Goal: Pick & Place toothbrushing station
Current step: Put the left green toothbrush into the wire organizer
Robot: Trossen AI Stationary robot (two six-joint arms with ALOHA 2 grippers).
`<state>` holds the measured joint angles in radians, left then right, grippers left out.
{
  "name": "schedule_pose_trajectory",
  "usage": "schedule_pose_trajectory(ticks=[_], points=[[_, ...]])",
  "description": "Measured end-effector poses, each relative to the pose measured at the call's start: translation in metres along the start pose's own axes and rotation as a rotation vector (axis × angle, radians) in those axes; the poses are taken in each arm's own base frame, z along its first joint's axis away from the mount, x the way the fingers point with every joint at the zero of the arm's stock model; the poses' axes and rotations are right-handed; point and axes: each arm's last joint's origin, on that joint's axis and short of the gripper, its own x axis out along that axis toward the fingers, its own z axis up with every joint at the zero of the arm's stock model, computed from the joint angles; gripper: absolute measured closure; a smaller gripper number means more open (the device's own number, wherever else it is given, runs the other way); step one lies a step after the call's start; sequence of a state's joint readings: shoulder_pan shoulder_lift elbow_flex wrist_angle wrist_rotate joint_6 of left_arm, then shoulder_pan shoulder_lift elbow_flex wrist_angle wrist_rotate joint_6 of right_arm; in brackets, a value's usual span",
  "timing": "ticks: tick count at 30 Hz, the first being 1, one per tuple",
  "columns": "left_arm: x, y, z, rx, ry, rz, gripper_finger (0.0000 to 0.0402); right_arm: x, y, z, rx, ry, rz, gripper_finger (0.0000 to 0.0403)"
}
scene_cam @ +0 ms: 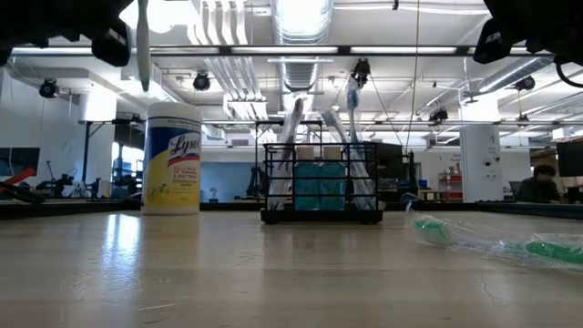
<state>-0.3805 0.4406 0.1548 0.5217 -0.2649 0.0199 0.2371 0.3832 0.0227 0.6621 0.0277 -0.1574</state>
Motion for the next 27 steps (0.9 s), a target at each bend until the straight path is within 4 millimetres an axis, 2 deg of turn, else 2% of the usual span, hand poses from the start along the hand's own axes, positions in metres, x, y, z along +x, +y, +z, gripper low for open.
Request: schedule_pose_trajectory(ticks=[5,16,22,27], points=[[-0.008,0.002,-0.005,0.003,-0.019,0.005,0.0400,0.000,0.000,0.000,0.000,0.000,-0.001,0.0394],[-0.030,0.010,0.003,0.019,-0.032,0.042,0.0400,0.000,0.000,0.000,-0.004,0.001,-0.001,0.0394],[-0.034,0.011,-0.002,0.020,-0.010,0.019,0.0400,0.000,0.000,0.000,-0.021,-0.004,-0.001,0.0394],[-0.033,0.010,-0.015,-0.003,0.026,-0.010,0.0401,0.000,0.000,0.001,-0.030,-0.007,-0.002,0.0394]])
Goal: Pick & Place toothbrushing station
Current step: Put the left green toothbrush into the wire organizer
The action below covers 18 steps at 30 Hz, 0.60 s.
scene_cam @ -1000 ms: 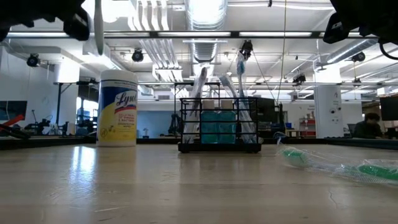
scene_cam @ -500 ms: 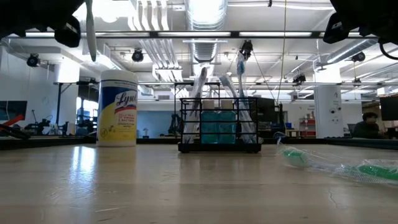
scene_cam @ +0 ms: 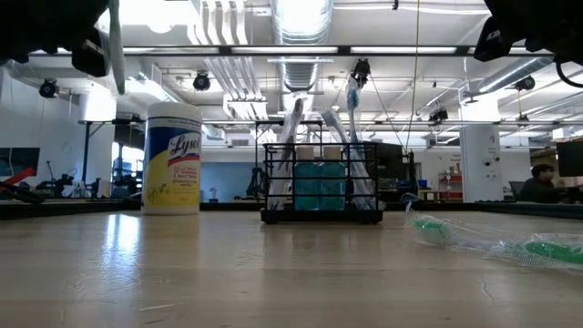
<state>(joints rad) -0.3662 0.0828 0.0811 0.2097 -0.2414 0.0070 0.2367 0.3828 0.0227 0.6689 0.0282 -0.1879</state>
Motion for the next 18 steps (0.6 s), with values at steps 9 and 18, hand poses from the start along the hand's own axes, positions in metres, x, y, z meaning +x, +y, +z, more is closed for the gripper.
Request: schedule_pose_trajectory(ticks=[9,18], points=[[-0.001,0.001,-0.020,-0.022,0.024,0.007,0.0400,0.000,0.000,0.000,-0.007,0.000,0.000,0.0394],[-0.002,0.001,-0.020,-0.024,0.012,0.011,0.0400,0.000,0.000,0.000,-0.007,0.000,0.000,0.0394]])
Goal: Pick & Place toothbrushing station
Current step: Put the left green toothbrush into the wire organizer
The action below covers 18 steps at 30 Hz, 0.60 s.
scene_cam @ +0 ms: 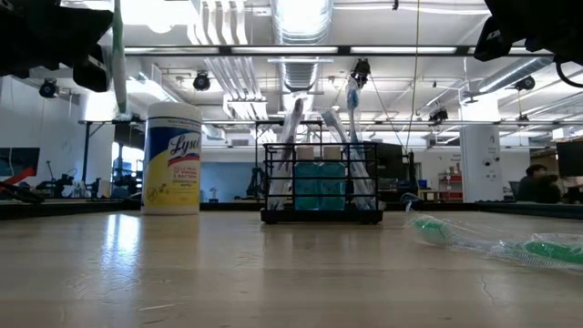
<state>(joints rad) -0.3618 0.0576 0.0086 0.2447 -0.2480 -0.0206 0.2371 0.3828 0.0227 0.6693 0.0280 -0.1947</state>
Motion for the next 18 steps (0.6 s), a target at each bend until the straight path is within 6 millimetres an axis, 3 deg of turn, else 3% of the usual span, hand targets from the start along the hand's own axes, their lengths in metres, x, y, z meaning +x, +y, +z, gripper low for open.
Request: schedule_pose_trajectory(ticks=[8,13,18], points=[[0.000,0.000,0.014,-0.033,-0.106,0.002,0.0400,0.000,0.000,0.000,0.002,0.000,0.000,0.0394],[0.002,-0.002,0.049,-0.044,-0.176,-0.005,0.0401,0.000,0.000,0.000,0.002,-0.003,-0.001,0.0394],[0.018,-0.006,0.075,-0.010,-0.137,0.007,0.0401,0.000,0.000,0.000,0.001,-0.003,-0.001,0.0394]])
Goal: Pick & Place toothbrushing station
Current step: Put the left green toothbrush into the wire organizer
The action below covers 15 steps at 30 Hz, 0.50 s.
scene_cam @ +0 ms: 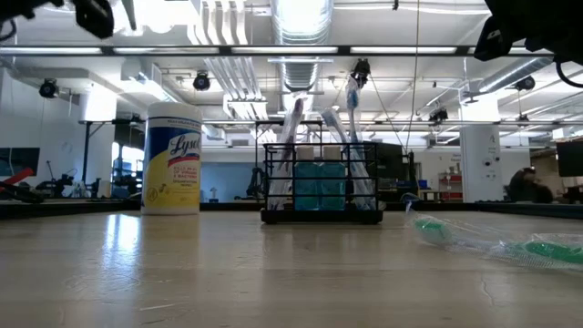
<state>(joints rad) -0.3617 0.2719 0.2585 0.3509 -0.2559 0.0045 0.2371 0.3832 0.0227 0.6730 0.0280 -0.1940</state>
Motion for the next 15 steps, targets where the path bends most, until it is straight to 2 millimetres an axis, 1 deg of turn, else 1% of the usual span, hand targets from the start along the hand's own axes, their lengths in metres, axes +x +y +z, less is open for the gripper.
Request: schedule_pose_trajectory(ticks=[6,11,15], points=[[0.040,-0.010,0.032,0.050,0.045,0.011,0.0401,0.000,0.000,0.000,0.003,0.000,0.002,0.0394],[0.079,-0.015,0.056,0.035,0.058,0.156,0.0401,0.000,0.000,0.000,0.003,0.000,0.002,0.0394],[0.109,-0.017,0.068,0.067,0.064,0.197,0.0401,0.000,0.000,0.000,0.008,0.001,0.003,0.0394]])
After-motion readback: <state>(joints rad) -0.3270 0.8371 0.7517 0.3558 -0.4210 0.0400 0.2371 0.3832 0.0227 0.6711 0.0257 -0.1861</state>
